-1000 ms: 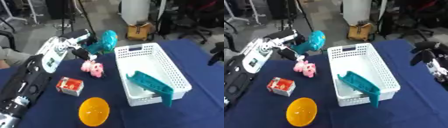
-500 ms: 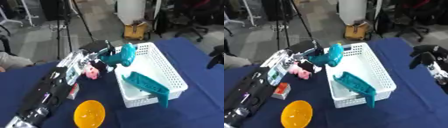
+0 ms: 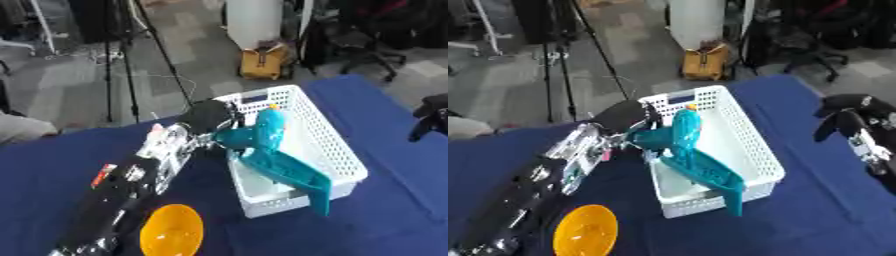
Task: Pick up objects on the table and place them in the box.
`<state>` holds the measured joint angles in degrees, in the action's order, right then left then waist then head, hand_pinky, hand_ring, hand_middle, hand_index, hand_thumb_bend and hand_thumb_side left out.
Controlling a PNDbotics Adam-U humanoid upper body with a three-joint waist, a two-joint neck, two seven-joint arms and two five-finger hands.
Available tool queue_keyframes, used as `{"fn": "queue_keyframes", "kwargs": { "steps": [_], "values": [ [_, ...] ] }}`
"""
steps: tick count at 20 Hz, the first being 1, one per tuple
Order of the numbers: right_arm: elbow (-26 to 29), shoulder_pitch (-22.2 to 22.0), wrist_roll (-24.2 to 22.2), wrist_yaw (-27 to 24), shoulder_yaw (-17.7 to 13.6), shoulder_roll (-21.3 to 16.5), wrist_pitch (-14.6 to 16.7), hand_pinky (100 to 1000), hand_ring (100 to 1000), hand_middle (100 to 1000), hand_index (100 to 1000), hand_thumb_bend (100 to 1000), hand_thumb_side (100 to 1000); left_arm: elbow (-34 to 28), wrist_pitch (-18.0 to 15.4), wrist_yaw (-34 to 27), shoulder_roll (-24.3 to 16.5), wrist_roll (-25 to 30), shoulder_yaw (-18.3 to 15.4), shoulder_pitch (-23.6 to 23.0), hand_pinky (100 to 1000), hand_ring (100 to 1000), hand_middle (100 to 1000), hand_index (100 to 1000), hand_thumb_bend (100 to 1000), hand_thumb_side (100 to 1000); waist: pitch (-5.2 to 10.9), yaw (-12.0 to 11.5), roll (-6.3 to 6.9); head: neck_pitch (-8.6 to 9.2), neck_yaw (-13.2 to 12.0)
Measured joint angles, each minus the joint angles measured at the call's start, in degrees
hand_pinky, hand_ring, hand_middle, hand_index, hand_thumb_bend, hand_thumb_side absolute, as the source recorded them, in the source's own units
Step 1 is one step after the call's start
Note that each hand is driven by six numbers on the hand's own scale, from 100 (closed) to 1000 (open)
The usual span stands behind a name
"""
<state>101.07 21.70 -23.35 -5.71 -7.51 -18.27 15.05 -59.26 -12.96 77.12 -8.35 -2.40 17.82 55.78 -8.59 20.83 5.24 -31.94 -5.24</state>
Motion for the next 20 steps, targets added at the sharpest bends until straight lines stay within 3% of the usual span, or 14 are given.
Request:
{"fn": "queue_keyframes", "kwargs": {
  "steps": [1, 2, 3, 4, 6, 11, 12, 13, 14, 15, 16, 20],
  "values": [
    [0.0, 0.0, 0.0, 0.0, 0.0, 0.0, 0.0, 482, 502, 600, 760, 163, 593, -0.5, -0.3, 2.7, 0.0, -1.6, 0.0, 0.0, 713, 758, 756, 773, 1000, 665, 0.0, 0.1, 0.01, 0.12, 0.0],
    [0.0, 0.0, -0.1, -0.1, 0.1, 0.1, 0.0, 482, 502, 600, 760, 162, 594, -0.8, -0.6, 5.0, 0.1, -2.9, -0.1, 0.0, 761, 810, 816, 821, 1000, 763, 0.0, 0.2, 0.03, 0.2, 0.0],
    [0.0, 0.0, -0.1, -0.1, 0.1, 0.2, 0.0, 482, 502, 600, 760, 162, 594, -1.1, -0.9, 6.9, 0.1, -3.9, -0.2, 0.0, 761, 810, 816, 821, 1000, 763, 0.0, 0.2, 0.03, 0.21, 0.0],
    [0.0, 0.0, -0.1, -0.1, 0.1, 0.2, -0.1, 482, 502, 600, 761, 161, 594, -1.2, -1.2, 8.4, 0.1, -4.6, -0.4, 0.0, 794, 846, 855, 859, 1000, 860, 0.0, 0.2, 0.03, 0.21, 0.0],
    [0.0, 0.0, -0.2, -0.2, 0.1, 0.4, -0.1, 482, 502, 600, 761, 161, 594, -1.1, -1.7, 10.5, 0.1, -5.2, -0.6, 0.0, 810, 863, 870, 873, 956, 906, 0.0, 0.2, 0.03, 0.22, 0.0],
    [0.0, 0.0, -0.2, -0.2, 0.1, 0.4, -0.1, 482, 502, 601, 761, 160, 594, -0.4, -2.7, 10.7, 0.2, -4.6, -1.5, -0.6, 803, 852, 862, 865, 854, 922, 0.0, 0.0, -0.09, 0.23, 0.0],
    [0.0, 0.0, -0.2, -0.2, 0.1, 0.4, -0.1, 483, 502, 601, 761, 160, 594, -0.4, -2.7, 10.0, 0.2, -4.4, -1.7, -0.8, 777, 821, 837, 847, 766, 895, 0.0, -0.1, -0.12, 0.23, 0.0],
    [0.0, 0.0, -0.2, -0.2, 0.1, 0.4, 0.0, 483, 502, 601, 761, 160, 594, -0.4, -2.7, 8.8, 0.2, -4.3, -1.9, -1.0, 777, 821, 837, 847, 766, 895, 0.0, -0.2, -0.22, 0.23, 0.1],
    [0.0, 0.0, -0.1, -0.2, 0.0, 0.4, 0.0, 483, 502, 601, 761, 160, 594, -0.4, -2.6, 6.9, 0.1, -4.3, -2.2, -1.3, 777, 821, 837, 847, 766, 895, 0.0, -0.5, -0.3, 0.23, 0.2],
    [0.0, -0.1, -0.1, -0.2, -0.1, 0.4, 0.0, 483, 502, 601, 761, 160, 594, -0.5, -2.4, 4.4, 0.0, -4.4, -2.7, -1.7, 718, 770, 806, 828, 586, 884, 0.0, -1.0, -0.49, 0.23, 0.4],
    [0.0, -0.2, 0.1, -0.2, -0.3, 0.4, 0.1, 483, 502, 601, 761, 160, 594, -0.9, -2.0, 0.6, -0.4, -4.8, -3.5, -2.6, 701, 757, 798, 821, 524, 879, 0.0, -1.7, -0.73, 0.22, 0.8],
    [0.0, -1.2, 0.7, -0.1, -1.2, 0.4, 0.2, 484, 502, 601, 762, 159, 594, -7.6, 1.0, -25.4, -6.6, -4.5, -6.7, -8.9, 683, 745, 796, 825, 433, 896, 0.2, -5.3, -1.86, -0.31, 2.4]
  ]
}}
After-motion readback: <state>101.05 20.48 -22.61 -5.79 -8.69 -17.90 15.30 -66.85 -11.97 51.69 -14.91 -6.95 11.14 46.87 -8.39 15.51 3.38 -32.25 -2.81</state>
